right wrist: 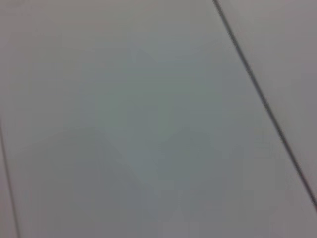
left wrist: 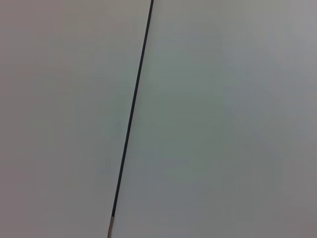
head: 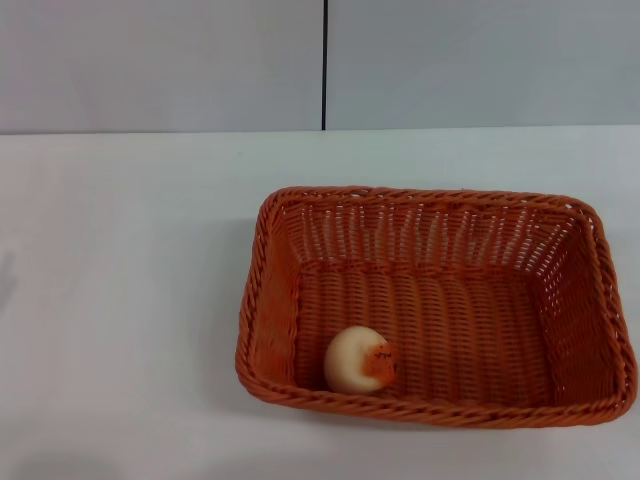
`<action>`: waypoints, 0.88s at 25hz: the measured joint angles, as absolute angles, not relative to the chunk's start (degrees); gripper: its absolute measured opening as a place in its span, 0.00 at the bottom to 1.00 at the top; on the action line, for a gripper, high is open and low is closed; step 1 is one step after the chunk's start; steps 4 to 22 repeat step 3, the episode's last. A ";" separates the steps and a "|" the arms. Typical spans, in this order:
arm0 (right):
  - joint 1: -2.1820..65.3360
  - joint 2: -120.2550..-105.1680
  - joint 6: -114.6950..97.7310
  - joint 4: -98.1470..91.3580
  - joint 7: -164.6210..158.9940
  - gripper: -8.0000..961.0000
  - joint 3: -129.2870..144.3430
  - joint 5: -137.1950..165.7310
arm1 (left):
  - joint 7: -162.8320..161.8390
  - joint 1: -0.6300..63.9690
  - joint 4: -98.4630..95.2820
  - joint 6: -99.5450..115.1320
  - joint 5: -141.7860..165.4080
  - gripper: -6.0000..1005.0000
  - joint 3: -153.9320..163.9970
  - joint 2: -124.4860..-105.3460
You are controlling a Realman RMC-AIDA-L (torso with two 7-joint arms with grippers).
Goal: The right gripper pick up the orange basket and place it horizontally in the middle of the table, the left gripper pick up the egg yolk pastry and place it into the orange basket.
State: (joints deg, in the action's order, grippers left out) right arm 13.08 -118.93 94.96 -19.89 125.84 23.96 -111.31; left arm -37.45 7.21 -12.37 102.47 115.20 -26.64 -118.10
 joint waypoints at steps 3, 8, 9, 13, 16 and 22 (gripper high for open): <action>13.27 -118.98 94.92 -19.61 125.86 0.64 24.03 -110.12 | -37.16 7.25 -12.23 102.27 115.14 0.81 -26.61 -118.00; 13.27 -118.98 94.92 -19.61 125.86 0.64 24.03 -110.12 | -37.16 7.25 -12.23 102.27 115.14 0.81 -26.61 -118.00; 13.27 -118.98 94.92 -19.61 125.86 0.64 24.03 -110.12 | -37.16 7.25 -12.23 102.27 115.14 0.81 -26.61 -118.00; 13.27 -118.98 94.92 -19.61 125.86 0.64 24.03 -110.12 | -37.16 7.25 -12.23 102.27 115.14 0.81 -26.61 -118.00; 13.27 -118.98 94.92 -19.61 125.86 0.64 24.03 -110.12 | -37.16 7.25 -12.23 102.27 115.14 0.81 -26.61 -118.00; 13.27 -118.98 94.92 -19.61 125.86 0.64 24.03 -110.12 | -37.16 7.25 -12.23 102.27 115.14 0.81 -26.61 -118.00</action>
